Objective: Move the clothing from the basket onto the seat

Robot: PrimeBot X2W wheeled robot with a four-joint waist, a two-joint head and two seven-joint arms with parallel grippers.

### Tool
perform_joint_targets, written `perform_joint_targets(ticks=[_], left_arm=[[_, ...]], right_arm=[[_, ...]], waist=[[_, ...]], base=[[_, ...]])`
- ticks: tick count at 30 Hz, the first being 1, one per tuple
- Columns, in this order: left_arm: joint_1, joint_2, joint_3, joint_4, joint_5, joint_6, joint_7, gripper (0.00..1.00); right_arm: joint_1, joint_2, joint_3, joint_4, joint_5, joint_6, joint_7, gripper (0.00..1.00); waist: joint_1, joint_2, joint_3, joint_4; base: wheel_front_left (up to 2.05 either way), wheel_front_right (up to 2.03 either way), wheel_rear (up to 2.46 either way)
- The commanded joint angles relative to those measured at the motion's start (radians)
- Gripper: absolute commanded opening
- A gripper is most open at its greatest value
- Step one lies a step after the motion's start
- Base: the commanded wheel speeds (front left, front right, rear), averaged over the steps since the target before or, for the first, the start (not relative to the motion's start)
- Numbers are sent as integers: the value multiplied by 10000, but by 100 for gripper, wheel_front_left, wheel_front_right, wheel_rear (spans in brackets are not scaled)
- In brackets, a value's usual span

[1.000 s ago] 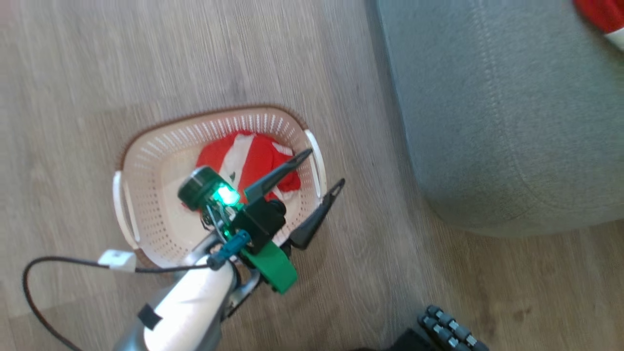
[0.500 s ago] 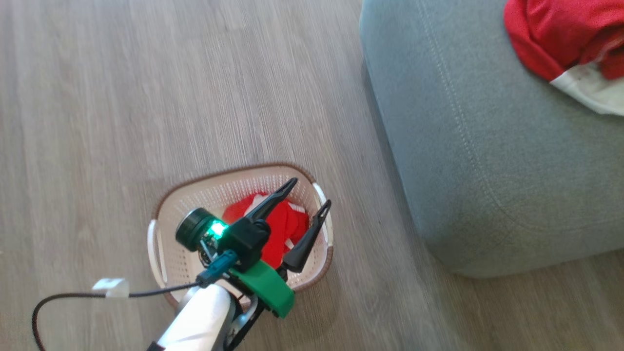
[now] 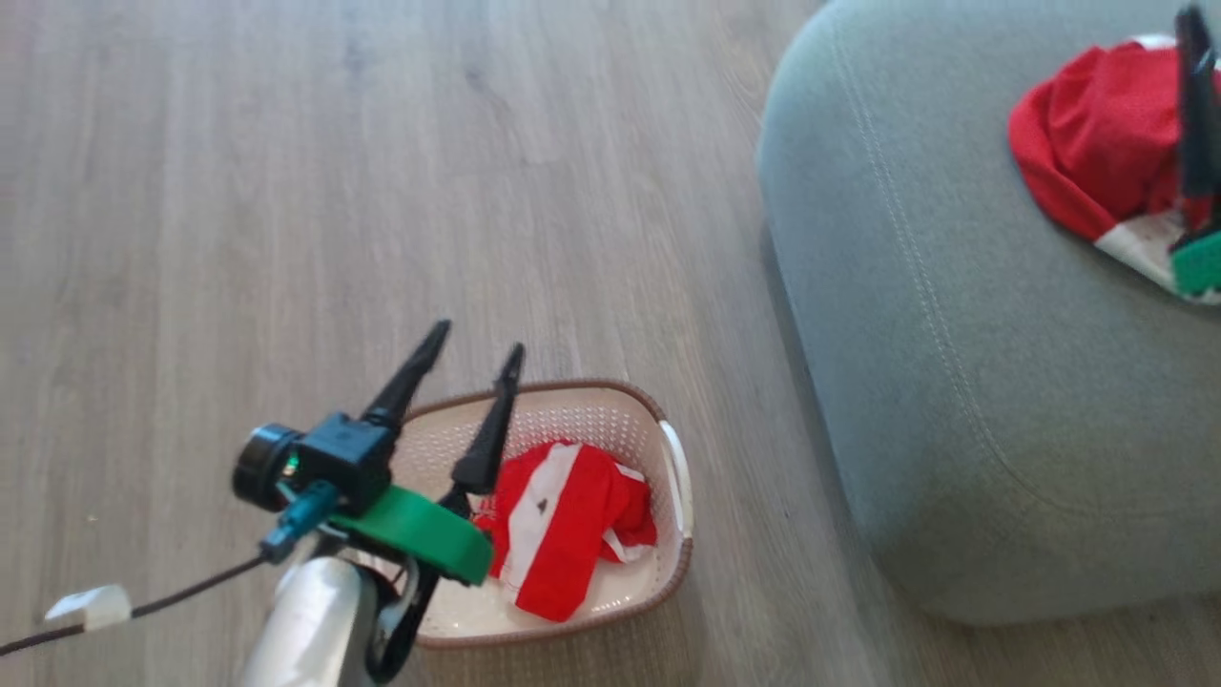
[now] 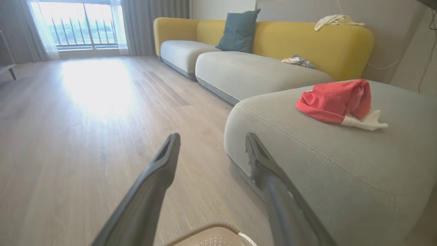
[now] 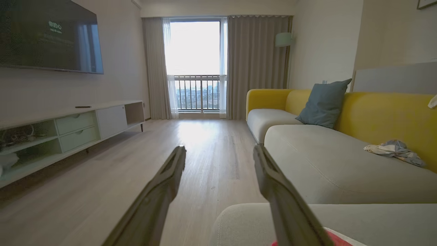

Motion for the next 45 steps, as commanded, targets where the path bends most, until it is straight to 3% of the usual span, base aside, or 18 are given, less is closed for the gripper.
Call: perform_joint_targets(ticks=[1,5,12,19,22,27,45], left_arm=[[-122,-54,626,-431,-22,166,-95,100],[-7,-65,1087,-651,-299,550,-95,100],[187,-68,1748,-974,-730,1526,-95,100],[335,-69,1905,-1173,-699,2096,-95,100],[466,-69,1793,-1166,-562,2185,-95,100],[642,-69,1670,-1055,-642,2326,-95,100],[733,-70,1136,-1177,-473,2236,-95,100]], right_arm=[[516,124,-179,-669,-28,-2,-64,100],[1478,951,-619,-1514,-35,-2,-64,100],[2704,2040,-490,-1966,-1939,-2,-64,100],[3470,3111,-493,-1967,-3025,-2,-64,100],[3764,3756,-826,-2029,-3307,-2,-64,100],[4224,4304,-994,-2136,-4012,-2,-64,100],[4528,4795,-1475,-2030,-4510,-2,-65,100]], waist=[[1,-1,-342,386],[1,-1,-568,722],[1,-1,-700,1194],[1,-1,-622,1478],[1,-1,-519,1569],[1,-1,-388,1709],[1,-1,-294,1891]], base=[[0,0,0],[0,0,0],[0,0,0],[0,0,0],[0,0,0],[0,0,0],[0,0,0]])
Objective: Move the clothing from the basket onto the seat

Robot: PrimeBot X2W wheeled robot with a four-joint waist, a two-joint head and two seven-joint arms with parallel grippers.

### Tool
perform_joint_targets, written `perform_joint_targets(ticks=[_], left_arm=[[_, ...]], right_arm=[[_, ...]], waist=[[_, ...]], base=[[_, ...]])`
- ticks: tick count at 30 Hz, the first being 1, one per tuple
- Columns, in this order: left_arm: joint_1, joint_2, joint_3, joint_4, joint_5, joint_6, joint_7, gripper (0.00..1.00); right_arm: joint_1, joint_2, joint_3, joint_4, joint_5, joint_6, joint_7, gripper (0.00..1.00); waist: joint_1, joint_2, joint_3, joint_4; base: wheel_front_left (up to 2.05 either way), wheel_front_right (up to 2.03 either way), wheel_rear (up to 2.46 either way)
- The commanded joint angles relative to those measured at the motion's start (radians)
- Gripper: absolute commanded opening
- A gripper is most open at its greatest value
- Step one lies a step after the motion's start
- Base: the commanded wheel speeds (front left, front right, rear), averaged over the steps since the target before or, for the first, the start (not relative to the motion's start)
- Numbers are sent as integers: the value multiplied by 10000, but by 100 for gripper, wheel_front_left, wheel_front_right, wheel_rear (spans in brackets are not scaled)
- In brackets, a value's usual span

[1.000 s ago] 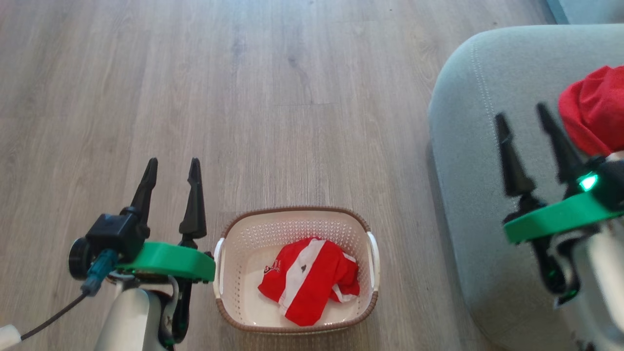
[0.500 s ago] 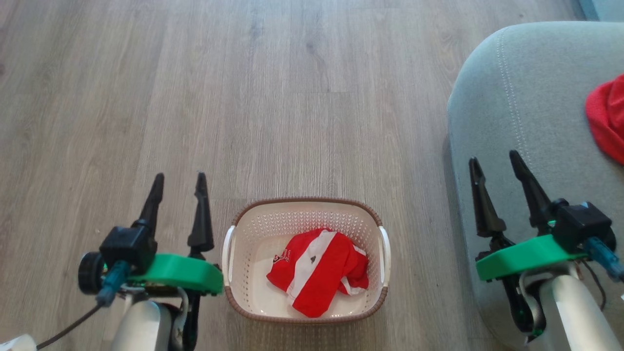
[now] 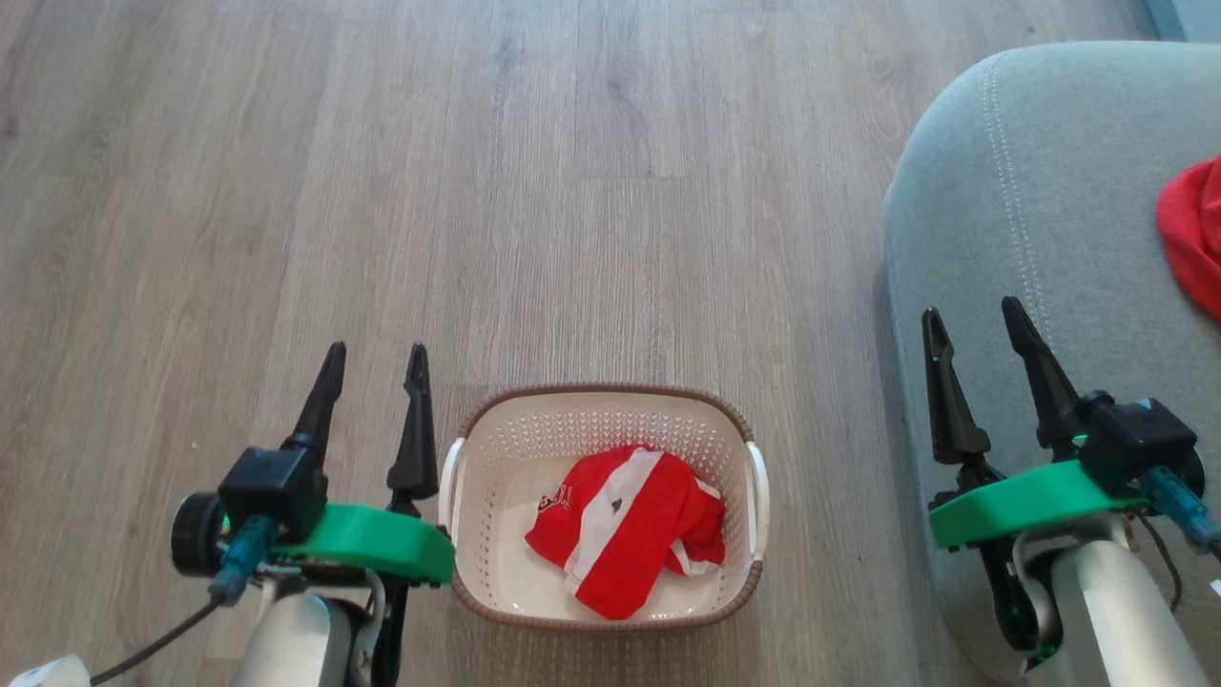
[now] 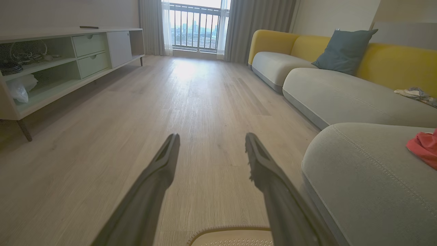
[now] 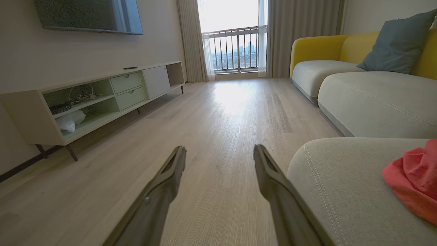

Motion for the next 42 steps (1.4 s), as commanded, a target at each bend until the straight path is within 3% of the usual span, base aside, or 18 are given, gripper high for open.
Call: perform_joint_targets(ticks=[1,27,33,42], left_arm=[[-173,40,291,-371,79,-6,-95,100],[-250,39,105,-251,65,-248,-95,100],[-501,39,-23,-54,141,-469,-95,100],[-1721,39,-475,862,374,-1017,-95,100]], right_arm=[[-82,52,200,-274,-77,-2,-65,100],[-313,-91,210,-249,-162,-2,-65,100],[-633,-61,-171,-472,-417,-2,-65,100],[-1329,-101,-814,-1012,-1004,-2,-65,100]], waist=[[0,0,-9,-10],[0,0,315,-268],[0,0,1077,-484],[0,0,3135,-949]], base=[[0,0,0],[0,0,0],[0,0,0],[0,0,0]])
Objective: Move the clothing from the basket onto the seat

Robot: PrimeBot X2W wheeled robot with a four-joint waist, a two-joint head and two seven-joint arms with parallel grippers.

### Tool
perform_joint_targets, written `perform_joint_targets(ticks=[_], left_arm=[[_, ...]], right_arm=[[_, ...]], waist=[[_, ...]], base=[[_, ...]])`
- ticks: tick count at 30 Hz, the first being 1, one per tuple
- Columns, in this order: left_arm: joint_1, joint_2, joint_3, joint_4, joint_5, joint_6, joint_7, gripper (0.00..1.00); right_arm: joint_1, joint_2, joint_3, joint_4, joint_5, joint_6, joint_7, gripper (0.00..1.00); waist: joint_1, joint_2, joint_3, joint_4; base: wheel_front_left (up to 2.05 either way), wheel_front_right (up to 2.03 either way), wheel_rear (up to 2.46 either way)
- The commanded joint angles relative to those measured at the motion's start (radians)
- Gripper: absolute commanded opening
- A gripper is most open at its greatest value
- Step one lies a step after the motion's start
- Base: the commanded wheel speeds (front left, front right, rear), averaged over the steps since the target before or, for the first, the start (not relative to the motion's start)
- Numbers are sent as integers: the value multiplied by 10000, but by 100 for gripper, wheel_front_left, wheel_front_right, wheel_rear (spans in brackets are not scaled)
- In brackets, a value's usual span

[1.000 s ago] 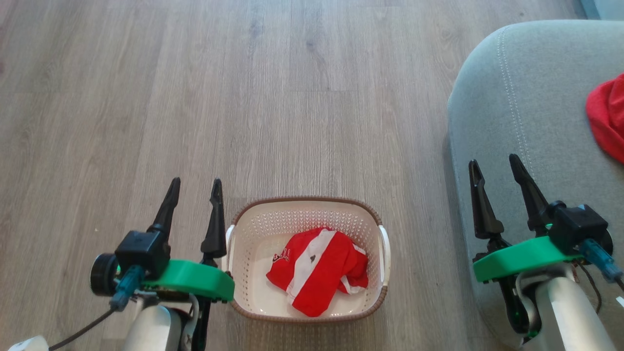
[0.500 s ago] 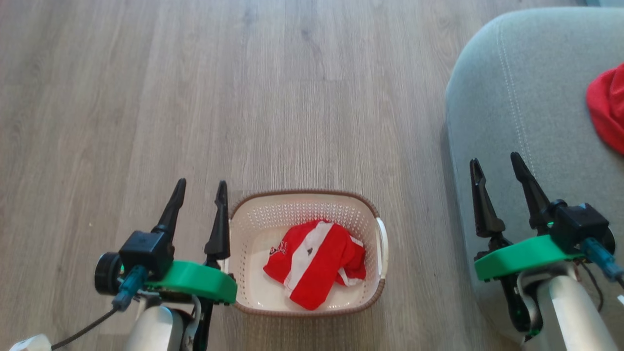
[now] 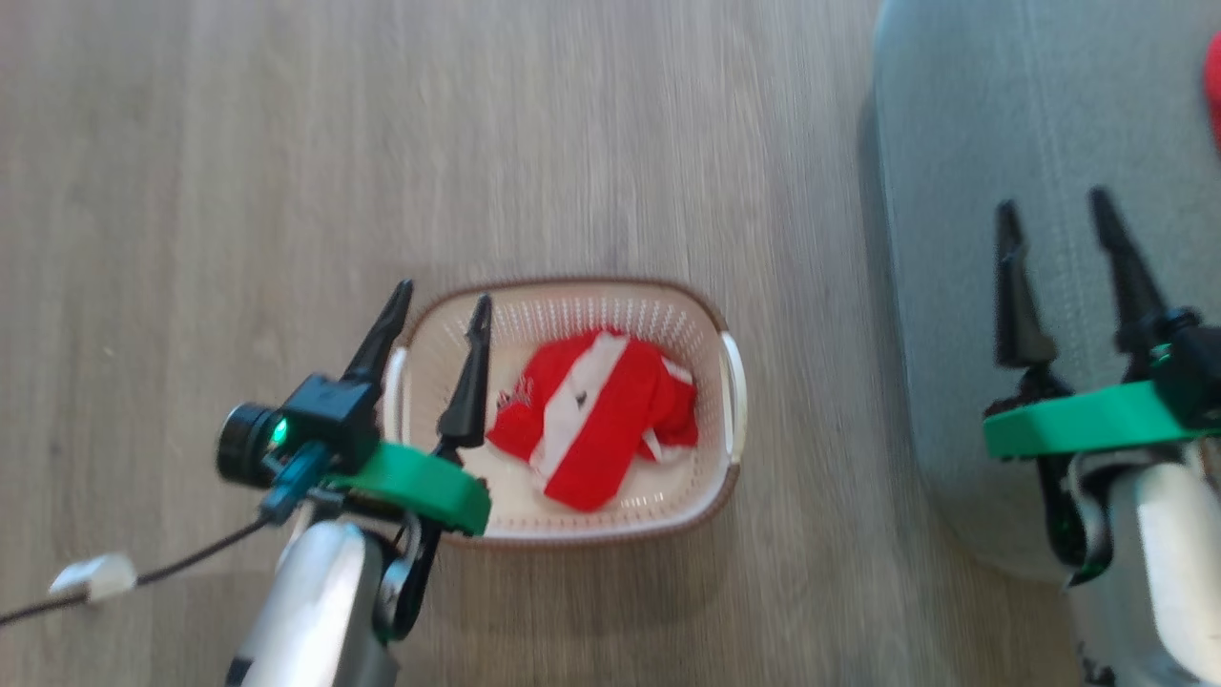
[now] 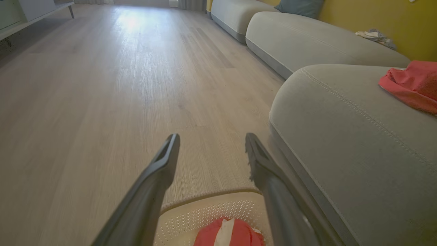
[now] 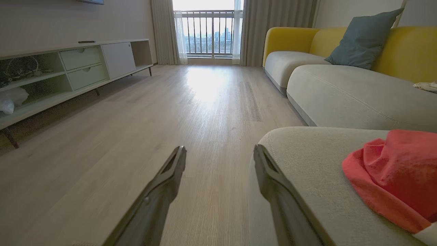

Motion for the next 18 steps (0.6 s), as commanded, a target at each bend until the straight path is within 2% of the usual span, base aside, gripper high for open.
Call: perform_joint_targets(ticks=[1,6,11,18], left_arm=[[-365,64,221,-44,121,-65,-95,100],[-1219,64,252,666,613,-342,-95,100],[-2088,170,246,2091,1302,-656,-95,100],[-3259,714,111,4349,1898,-723,-95,100]], right_arm=[[-250,-74,105,-463,-126,-2,-65,100],[-641,-13,131,-854,-506,-2,-65,100],[-864,179,-64,-1375,-680,-2,-65,100],[-1172,405,250,-1822,-754,-2,-65,100]], waist=[[-3,0,849,-301],[-3,0,2097,-746],[-3,0,3284,-1155],[-3,0,4511,-1765]], base=[[0,0,0],[0,0,0],[0,0,0],[0,0,0]])
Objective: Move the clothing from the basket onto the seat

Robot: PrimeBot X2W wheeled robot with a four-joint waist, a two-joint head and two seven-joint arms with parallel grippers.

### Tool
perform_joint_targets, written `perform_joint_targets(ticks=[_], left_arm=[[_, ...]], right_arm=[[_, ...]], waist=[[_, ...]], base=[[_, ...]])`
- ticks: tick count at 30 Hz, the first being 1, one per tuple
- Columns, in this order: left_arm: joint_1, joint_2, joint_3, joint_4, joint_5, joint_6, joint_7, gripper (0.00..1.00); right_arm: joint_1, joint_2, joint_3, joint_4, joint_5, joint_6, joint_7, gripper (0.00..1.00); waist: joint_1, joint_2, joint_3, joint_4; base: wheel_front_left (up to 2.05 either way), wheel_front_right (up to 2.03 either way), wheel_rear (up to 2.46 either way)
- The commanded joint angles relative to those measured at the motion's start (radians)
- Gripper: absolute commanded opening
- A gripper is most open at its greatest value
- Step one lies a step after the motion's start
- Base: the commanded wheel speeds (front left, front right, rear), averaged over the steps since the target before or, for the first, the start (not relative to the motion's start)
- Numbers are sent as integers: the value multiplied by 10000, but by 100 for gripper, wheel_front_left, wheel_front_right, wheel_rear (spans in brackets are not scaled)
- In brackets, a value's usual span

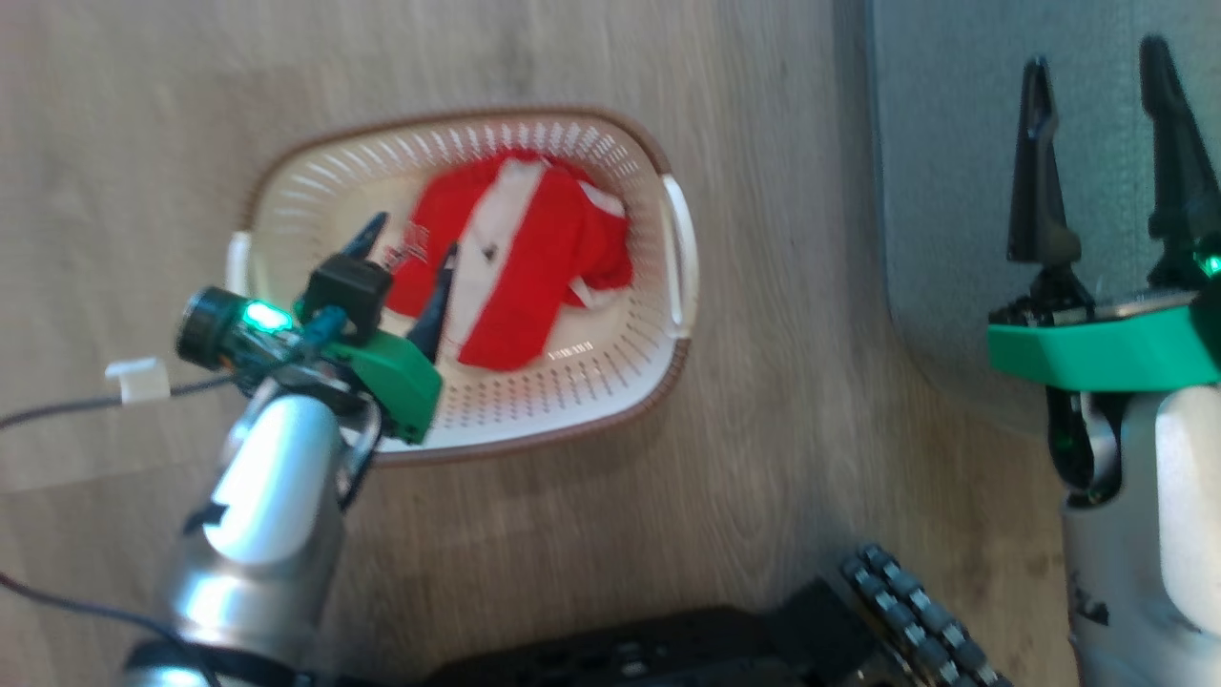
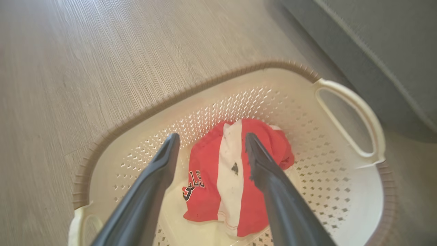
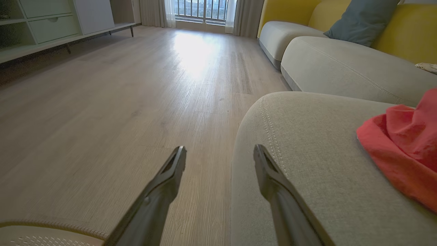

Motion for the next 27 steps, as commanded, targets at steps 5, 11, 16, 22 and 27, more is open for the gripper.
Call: perform_joint_targets(ticks=[5,11,16,22,27], left_arm=[[-976,577,-76,1528,395,-51,-95,100],[-2217,738,-247,3416,508,-46,-95,100],[-3040,1057,-365,4963,628,22,-69,100],[-3921,1128,-523,6056,709,191,191,100],[-4388,1091,-564,6414,643,278,887,100]], right_arm=[[-108,135,488,-649,-5,-2,-65,100],[-184,143,884,-811,600,-2,-65,100],[-290,145,1300,-984,995,-2,-65,100],[-222,145,1579,-1162,1222,-2,-65,100],[-119,146,1769,-1163,1366,-2,-65,100]], waist=[[-3,1,1505,-1021],[-3,1,2076,-1490],[-3,1,2446,-1927],[-3,1,2637,-2099],[-3,1,2750,-2232]], base=[[0,0,0],[0,0,0],[0,0,0],[0,0,0],[0,0,0]])
